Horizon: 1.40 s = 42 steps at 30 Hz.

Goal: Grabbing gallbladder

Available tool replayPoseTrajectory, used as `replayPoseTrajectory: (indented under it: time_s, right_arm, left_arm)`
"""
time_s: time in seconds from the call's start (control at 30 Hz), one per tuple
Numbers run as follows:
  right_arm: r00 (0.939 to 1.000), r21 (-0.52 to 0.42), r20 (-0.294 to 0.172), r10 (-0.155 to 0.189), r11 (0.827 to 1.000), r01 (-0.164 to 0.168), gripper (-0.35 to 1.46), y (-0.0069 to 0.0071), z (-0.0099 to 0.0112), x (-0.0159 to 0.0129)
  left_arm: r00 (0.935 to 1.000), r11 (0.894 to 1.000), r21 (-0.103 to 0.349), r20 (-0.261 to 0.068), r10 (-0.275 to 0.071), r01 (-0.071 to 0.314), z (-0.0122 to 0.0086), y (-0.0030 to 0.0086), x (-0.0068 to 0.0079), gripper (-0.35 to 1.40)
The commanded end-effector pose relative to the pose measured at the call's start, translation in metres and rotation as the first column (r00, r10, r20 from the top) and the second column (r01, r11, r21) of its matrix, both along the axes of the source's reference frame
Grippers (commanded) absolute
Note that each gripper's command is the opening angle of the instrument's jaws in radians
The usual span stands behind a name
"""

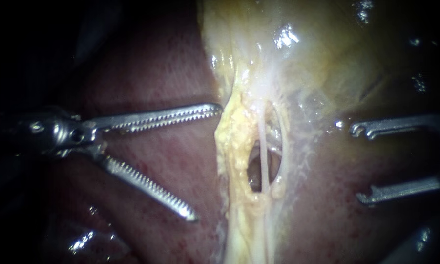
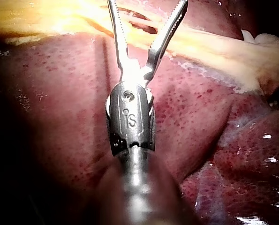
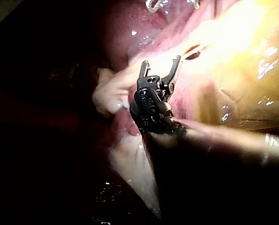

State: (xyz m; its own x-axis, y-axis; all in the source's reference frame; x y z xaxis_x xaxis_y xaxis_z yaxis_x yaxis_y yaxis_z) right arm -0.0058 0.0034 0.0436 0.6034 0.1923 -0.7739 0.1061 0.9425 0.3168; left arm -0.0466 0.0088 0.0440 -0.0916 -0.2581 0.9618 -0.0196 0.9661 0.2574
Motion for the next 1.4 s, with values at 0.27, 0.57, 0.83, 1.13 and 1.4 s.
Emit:
replayPoseTrajectory:
  time_s: [0.27,0.57,0.83,1.13,1.4]
  right_arm:
    - [1.0,0.0,0.0,0.0,1.0,0.0,0.56,0.0,0.0,0.0]
    - [1.0,-0.005,-0.001,-0.003,1.0,0.003,0.56,0.0,0.0001,0.0]
    - [1.0,-0.005,-0.001,-0.003,1.0,0.003,0.55,0.0,0.0001,0.0]
    - [1.0,-0.005,-0.002,-0.004,1.0,0.004,0.55,0.0,0.0001,-0.0001]
    - [1.0,-0.005,-0.002,-0.003,1.0,0.003,0.55,0.0,0.0001,-0.0001]
  left_arm:
    - [0.9999,1.0,0.007,-0.006,-0.011,0.011,0.0001,0.0002,-0.0006,1.13]
    - [0.9931,0.993,0.061,-0.072,-0.092,0.097,0.0001,0.0006,-0.0017,1.21]
    - [0.976,0.984,0.078,-0.16,-0.147,0.161,0.0002,0.0008,-0.0024,1.21]
    - [0.9481,0.951,0.233,-0.29,-0.131,0.203,0.0006,0.0013,-0.0036,1.16]
    - [0.929,0.927,0.291,-0.347,-0.129,0.237,0.0017,0.0017,-0.0036,1.04]
